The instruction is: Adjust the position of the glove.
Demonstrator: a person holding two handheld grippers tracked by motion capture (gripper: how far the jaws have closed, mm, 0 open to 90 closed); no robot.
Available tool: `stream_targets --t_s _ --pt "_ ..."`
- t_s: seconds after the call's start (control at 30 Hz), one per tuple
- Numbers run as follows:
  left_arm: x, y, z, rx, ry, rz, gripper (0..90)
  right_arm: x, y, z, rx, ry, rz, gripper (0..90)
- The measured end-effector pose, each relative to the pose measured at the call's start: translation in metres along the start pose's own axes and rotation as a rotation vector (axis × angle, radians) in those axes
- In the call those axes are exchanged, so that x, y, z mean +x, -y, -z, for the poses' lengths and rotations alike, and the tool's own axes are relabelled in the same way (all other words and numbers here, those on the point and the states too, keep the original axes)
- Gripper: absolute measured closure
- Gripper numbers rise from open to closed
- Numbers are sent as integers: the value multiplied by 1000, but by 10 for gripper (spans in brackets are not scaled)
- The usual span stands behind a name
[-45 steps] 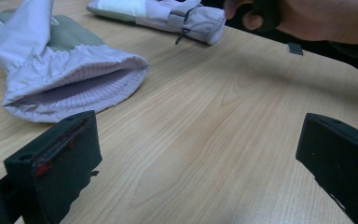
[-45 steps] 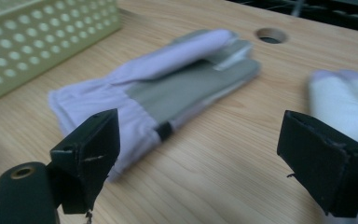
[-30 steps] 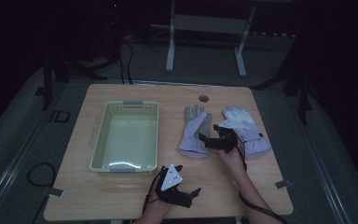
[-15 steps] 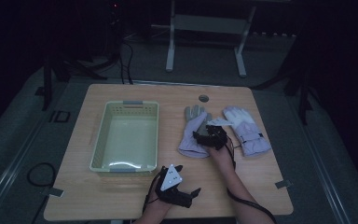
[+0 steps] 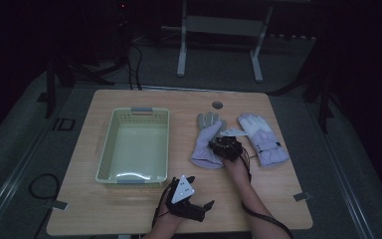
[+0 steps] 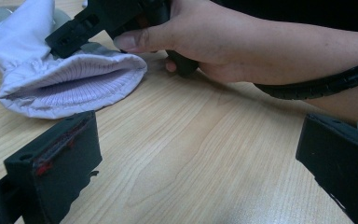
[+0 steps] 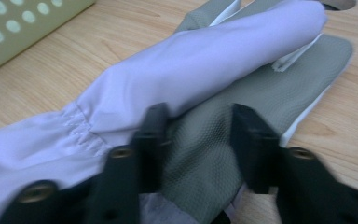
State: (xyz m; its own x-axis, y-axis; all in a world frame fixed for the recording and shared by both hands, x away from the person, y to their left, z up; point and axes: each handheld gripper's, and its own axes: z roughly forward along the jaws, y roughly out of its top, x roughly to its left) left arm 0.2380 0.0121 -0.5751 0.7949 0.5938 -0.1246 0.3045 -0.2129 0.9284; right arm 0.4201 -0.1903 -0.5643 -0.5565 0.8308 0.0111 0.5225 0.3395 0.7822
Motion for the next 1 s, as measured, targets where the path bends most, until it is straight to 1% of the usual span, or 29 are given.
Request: stream_targets --t_s 0.03,0.07,0.1,0.13,0.17,0.2,0.27,0.3,0.33,0.4,0.43,0.47,0.5,0.53,0.57,0.6,0.63,0.67,0.7,0.73,0.77,0.8,0.83,0.87,0.9,0.93,1.0 --pt "0 0 0 0 0 1 0 0 0 0 3 -9 -3 662" --pt "0 0 0 0 -1 2 0 -1 -1 0 8 -9 -4 725" --pt "0 0 0 1 -1 2 0 0 -3 -1 8 -14 8 807" --pt "0 0 0 1 -1 2 0 0 -3 -1 8 -14 8 807" --pt "0 0 0 1 -2 2 0 0 -4 0 9 -16 -14 873" --pt "0 0 0 1 -2 2 0 0 -4 0 9 -16 -14 873" --pt "0 0 0 1 -2 2 0 -3 -8 3 7 -33 -42 885" --pt "0 0 0 1 -2 3 0 -4 -11 8 -5 -40 -46 888" --pt "0 0 0 1 -2 3 0 -4 -11 8 -5 -40 -46 888" --pt "0 0 0 1 -1 4 0 -4 -16 14 -16 -54 -48 890" --pt "0 0 0 0 -1 4 0 -3 -21 21 -32 -63 -38 890" --pt "0 0 0 1 -1 3 0 -3 -21 21 -32 -63 -38 890" --pt "0 0 0 1 -2 3 0 -2 -23 25 -36 -65 -32 890" --pt "0 0 0 0 -2 3 0 -2 -26 29 -42 -71 -33 890" --pt "0 0 0 0 -3 3 0 0 -30 38 -54 -83 -29 890" --pt "0 0 0 0 -3 3 0 0 -30 38 -54 -83 -29 890" --pt "0 0 0 0 -3 3 0 1 -31 44 -68 -84 -29 890" --pt "0 0 0 0 -3 3 0 1 -31 44 -68 -84 -29 890" --pt "0 0 0 0 -3 3 0 1 -32 49 -79 -90 -38 890" --pt "0 0 0 1 -4 4 0 4 -33 69 -116 -114 -55 890" --pt "0 0 0 2 -4 3 0 6 -32 74 -124 -118 -53 890" --pt "0 0 0 2 -4 3 0 6 -32 74 -124 -118 -53 890" --pt "0 0 0 2 -4 3 0 11 -31 84 -137 -116 -49 890" --pt "0 0 0 1 -4 2 0 11 -31 84 -137 -116 -49 890" --pt "0 0 0 1 -4 2 0 13 -27 92 -152 -132 -60 890" --pt "0 0 0 1 -4 3 0 13 -27 92 -152 -132 -60 890" --pt "0 0 0 1 -5 3 0 18 -24 99 -158 -117 -51 890"
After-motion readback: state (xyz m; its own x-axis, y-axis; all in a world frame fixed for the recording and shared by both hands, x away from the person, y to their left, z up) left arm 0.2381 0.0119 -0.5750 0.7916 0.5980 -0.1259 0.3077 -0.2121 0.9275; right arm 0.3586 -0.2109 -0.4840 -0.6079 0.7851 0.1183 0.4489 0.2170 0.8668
